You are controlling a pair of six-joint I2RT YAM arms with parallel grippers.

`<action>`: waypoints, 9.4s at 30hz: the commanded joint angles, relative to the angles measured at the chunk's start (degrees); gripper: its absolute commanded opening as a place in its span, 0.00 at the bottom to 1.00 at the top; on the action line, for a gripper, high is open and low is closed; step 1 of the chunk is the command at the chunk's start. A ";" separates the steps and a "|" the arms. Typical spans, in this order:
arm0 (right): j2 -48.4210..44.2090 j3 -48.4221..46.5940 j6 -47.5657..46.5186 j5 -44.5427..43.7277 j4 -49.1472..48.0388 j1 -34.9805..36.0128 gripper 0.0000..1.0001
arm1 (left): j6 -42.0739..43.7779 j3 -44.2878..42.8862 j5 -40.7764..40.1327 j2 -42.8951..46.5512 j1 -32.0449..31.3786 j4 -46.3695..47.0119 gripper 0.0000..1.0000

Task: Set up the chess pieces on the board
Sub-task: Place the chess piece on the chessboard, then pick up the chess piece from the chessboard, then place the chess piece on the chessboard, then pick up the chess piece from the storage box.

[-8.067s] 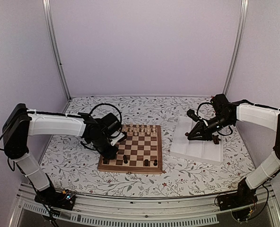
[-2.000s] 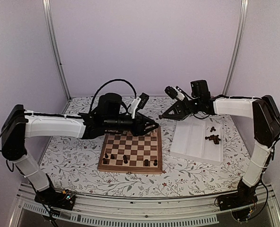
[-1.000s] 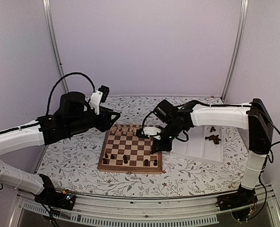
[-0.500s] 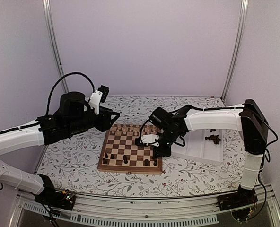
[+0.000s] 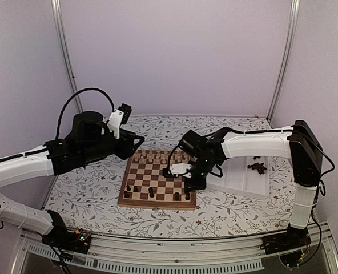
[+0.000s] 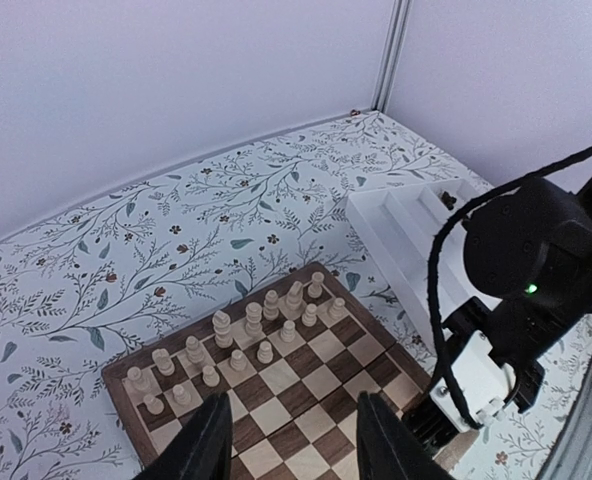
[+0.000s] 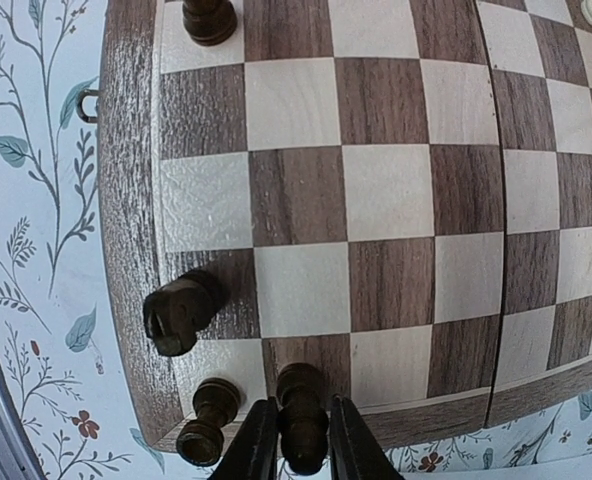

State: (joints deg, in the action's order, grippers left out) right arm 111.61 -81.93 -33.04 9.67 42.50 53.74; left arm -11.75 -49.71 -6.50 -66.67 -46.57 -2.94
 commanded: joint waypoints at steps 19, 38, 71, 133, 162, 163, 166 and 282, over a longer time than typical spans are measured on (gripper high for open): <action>-7.53 -8.54 -0.94 13.47 10.17 -7.78 0.45 | 1.39 -0.82 2.02 -3.09 1.16 -0.51 0.45; -29.07 15.81 -0.66 12.49 3.39 -38.06 0.41 | 5.01 -10.93 23.95 -20.14 -0.02 -2.00 0.44; -31.72 28.66 1.05 15.20 -11.58 -38.00 0.41 | 12.96 -36.34 23.93 -50.37 -10.36 -26.71 0.31; -31.28 31.04 0.43 16.70 -13.65 -38.08 0.41 | 10.61 -23.40 16.86 -36.99 -9.63 -31.34 0.09; -30.84 31.13 0.43 17.18 -13.60 -38.06 0.41 | 10.25 -26.41 17.22 -42.20 -11.70 -33.02 0.24; -30.84 31.13 0.43 17.22 -13.65 -38.08 0.41 | 10.25 -26.40 17.15 -42.03 -11.75 -33.09 0.25; -30.93 31.13 0.43 17.22 -13.66 -38.01 0.41 | 10.25 -26.49 16.80 -41.55 -11.71 -33.45 0.25; -2.96 9.62 7.17 1.86 -1.60 -53.31 0.26 | 9.95 -17.35 13.36 -27.94 -13.64 -6.22 0.49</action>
State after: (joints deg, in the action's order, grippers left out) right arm 111.79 -73.38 -26.30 9.61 38.79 0.40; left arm -2.92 -68.16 6.87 -96.42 -59.35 -9.85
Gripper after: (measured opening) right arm 0.276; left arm 0.488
